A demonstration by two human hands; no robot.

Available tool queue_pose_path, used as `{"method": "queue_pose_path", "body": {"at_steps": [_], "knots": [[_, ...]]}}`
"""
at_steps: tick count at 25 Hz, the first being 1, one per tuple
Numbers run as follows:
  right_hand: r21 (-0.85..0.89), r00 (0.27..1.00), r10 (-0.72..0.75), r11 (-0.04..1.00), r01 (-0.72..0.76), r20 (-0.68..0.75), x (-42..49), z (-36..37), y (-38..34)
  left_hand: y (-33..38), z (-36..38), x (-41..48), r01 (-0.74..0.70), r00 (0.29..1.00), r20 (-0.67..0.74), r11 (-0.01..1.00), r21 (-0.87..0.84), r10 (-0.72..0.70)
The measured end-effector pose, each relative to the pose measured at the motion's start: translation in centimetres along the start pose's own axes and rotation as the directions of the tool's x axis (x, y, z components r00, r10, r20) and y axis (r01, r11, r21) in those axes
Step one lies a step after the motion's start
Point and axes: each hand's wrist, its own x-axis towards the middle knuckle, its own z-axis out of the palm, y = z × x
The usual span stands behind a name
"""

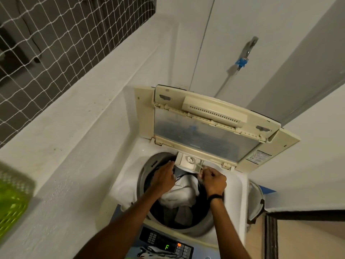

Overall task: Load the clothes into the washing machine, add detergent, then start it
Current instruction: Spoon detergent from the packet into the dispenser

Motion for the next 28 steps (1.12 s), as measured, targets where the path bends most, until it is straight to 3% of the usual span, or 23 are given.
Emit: {"method": "queue_pose_path", "body": {"at_steps": [2, 4, 8, 10, 12, 14, 17, 19, 22, 25, 26, 28], "knots": [[0.275, 0.977, 0.191, 0.938, -0.211, 0.099, -0.2, -0.5, 0.3, -0.1, -1.3, -1.0, 0.035, 0.997, -0.066, 0.993, -0.113, -0.042], [0.427, 0.939, 0.271, 0.839, -0.338, 0.210, -1.0, -1.0, -0.1, -0.3, -2.9, -2.4, 0.067, 0.987, -0.125, 0.969, -0.238, -0.099], [0.627, 0.880, 0.225, 0.629, -0.460, 0.419, -4.6, -2.2, -4.5, -0.2, -8.1, -6.9, 0.048, 0.939, -0.289, 0.903, -0.426, -0.186], [0.627, 0.860, 0.131, 0.632, -0.456, 0.494, -6.8, -2.6, -7.3, 0.2, -11.1, -9.7, 0.000, 0.888, -0.401, 0.873, -0.488, -0.224], [0.505, 0.821, 0.001, 0.788, -0.352, 0.571, -9.4, -2.7, -10.1, 0.3, -14.0, -13.2, -0.082, 0.827, -0.508, 0.844, -0.531, -0.239], [0.417, 0.732, -0.136, 0.883, -0.216, 0.668, -12.0, -3.0, -13.2, 0.6, -16.7, -16.9, -0.167, 0.779, -0.581, 0.815, -0.555, -0.236], [0.389, 0.477, -0.280, 0.910, -0.146, 0.833, -17.3, -1.3, -18.5, -0.2, -20.6, -24.2, -0.254, 0.632, -0.725, 0.811, -0.528, -0.274], [0.381, 0.372, -0.309, 0.914, -0.138, 0.875, -21.2, 0.6, -21.4, -0.4, -22.5, -28.8, -0.254, 0.510, -0.811, 0.851, -0.461, -0.287], [0.406, 0.277, -0.384, 0.914, -0.023, 0.881, -26.6, 4.7, -24.0, -1.6, -24.4, -34.9, -0.099, 0.266, -0.915, 0.935, -0.339, -0.303], [0.433, 0.141, -0.461, 0.881, 0.190, 0.876, -31.3, 9.1, -25.6, -4.3, -25.7, -39.2, 0.088, 0.039, -0.932, 0.931, -0.355, -0.360], [0.432, 0.121, -0.482, 0.852, 0.296, 0.868, -32.4, 10.9, -25.8, -5.6, -26.0, -40.1, 0.181, 0.003, -0.929, 0.914, -0.364, -0.371], [0.377, 0.080, -0.512, 0.720, 0.583, 0.855, -34.6, 14.0, -26.1, -8.4, -26.4, -41.4, 0.358, -0.004, -0.913, 0.852, -0.381, -0.407]]}}
